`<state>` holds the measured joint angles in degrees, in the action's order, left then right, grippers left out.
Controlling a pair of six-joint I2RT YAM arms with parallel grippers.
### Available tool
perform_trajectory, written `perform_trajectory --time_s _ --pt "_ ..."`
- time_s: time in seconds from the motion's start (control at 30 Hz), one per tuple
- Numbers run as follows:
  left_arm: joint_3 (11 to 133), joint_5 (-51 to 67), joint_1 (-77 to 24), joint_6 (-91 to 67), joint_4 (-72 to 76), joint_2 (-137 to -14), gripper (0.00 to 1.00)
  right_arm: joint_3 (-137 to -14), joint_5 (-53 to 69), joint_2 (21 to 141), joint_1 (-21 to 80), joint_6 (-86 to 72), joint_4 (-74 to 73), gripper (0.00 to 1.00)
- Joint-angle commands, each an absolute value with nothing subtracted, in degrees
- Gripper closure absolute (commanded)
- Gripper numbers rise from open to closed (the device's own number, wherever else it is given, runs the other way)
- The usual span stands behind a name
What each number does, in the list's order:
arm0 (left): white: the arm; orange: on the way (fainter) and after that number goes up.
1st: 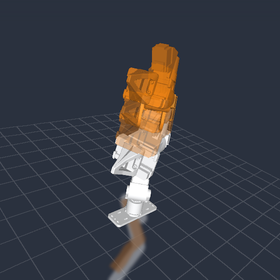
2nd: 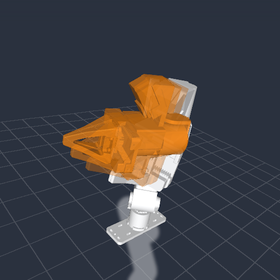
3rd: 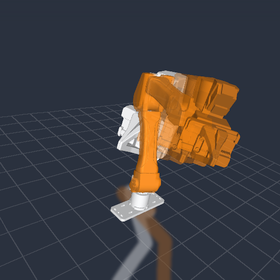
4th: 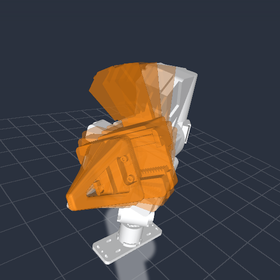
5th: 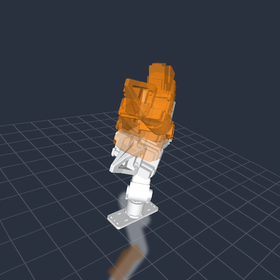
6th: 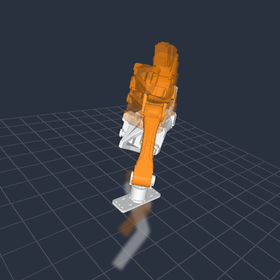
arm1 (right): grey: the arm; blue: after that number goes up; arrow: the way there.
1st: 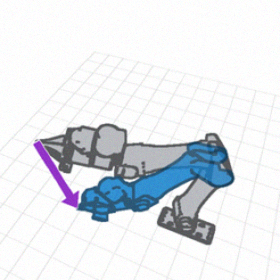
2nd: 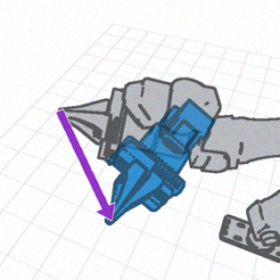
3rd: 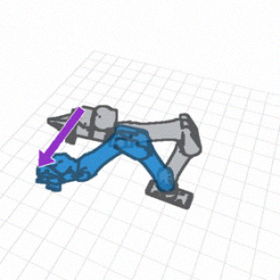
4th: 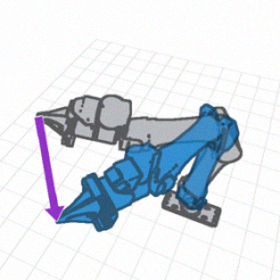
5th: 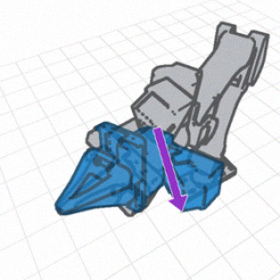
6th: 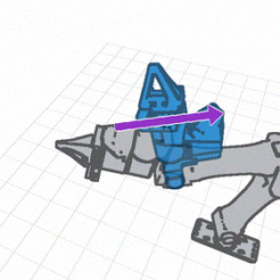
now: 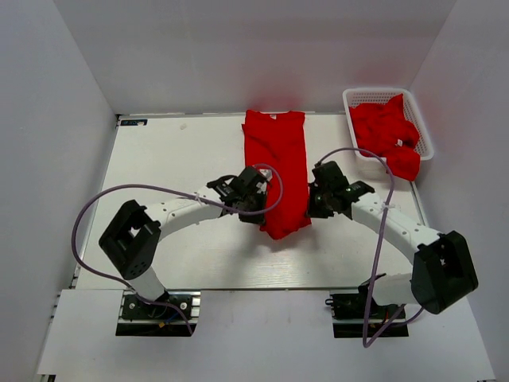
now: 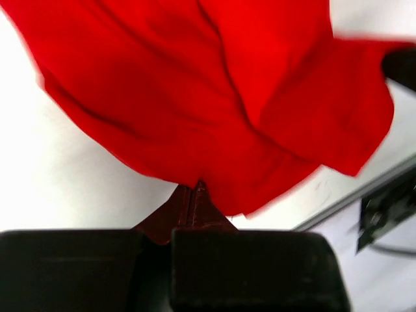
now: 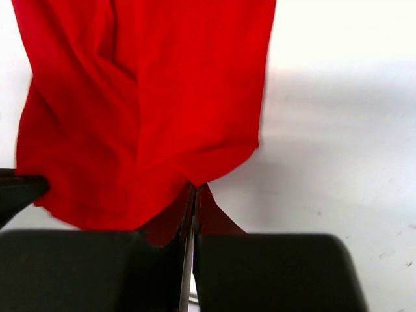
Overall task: Fold and stack the t-shirts
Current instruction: Grab the bottom of the folded rectangular tshirt with both arms, then fold the folded rectangular tshirt in 1/3 of the way
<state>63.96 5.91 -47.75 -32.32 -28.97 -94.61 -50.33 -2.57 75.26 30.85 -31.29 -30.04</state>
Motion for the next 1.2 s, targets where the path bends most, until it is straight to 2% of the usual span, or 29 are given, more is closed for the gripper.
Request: perform_trajectory --time_s 0.0,0.5,0.83,1.17 --pt "69.3 1.4 -44.6 -35.4 -34.0 -95.1 1.00 -54.7 -8.5 77.3 30.5 -29.1 -30.1 1.00" --pt "85.6 0.3 -34.2 -30.1 -34.3 -107.7 1.00 -68.6 -19.4 89.5 28.4 -25.2 -25.2 1.00" --pt "95.0 3.0 -30.1 -27.3 -34.8 -114.4 1.00 -77.1 -21.8 98.3 26.1 -22.2 -24.0 1.00" --pt "99.5 5.4 -28.3 -23.6 -32.1 -118.7 1.00 -83.1 -18.1 104.1 24.3 -20.0 -20.7 1.00"
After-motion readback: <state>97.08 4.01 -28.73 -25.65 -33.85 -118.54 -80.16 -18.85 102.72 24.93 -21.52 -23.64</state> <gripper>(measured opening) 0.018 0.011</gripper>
